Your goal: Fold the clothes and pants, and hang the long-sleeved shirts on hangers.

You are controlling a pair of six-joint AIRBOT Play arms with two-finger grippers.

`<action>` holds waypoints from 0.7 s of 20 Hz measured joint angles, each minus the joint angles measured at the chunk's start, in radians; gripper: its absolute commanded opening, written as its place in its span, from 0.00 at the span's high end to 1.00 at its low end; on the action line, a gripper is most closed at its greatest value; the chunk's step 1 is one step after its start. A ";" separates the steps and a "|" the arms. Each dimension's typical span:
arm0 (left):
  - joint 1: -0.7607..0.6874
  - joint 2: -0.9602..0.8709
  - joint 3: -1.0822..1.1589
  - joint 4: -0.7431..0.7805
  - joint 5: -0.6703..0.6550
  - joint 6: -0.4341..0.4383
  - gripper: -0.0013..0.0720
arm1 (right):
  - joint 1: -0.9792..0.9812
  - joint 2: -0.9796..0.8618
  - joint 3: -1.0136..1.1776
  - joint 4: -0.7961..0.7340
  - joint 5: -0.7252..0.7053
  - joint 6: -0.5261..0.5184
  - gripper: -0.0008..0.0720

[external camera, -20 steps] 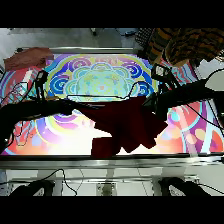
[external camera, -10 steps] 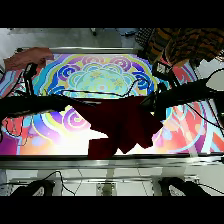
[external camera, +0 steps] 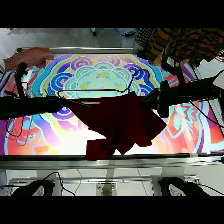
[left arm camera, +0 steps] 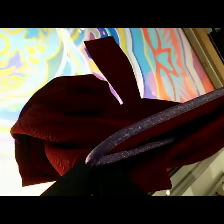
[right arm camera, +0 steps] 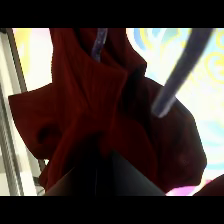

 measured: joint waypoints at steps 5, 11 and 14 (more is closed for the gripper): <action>-0.151 -0.026 0.000 0.166 -0.254 0.007 0.94 | 0.022 -0.024 -0.003 -0.078 -0.012 -0.005 0.93; -0.312 -0.162 0.000 0.249 -0.410 0.008 0.94 | 0.029 -0.077 -0.088 -0.256 -0.019 0.010 0.93; -0.381 -0.253 0.000 0.271 -0.441 0.007 0.94 | 0.029 -0.087 -0.131 -0.326 -0.035 0.021 0.93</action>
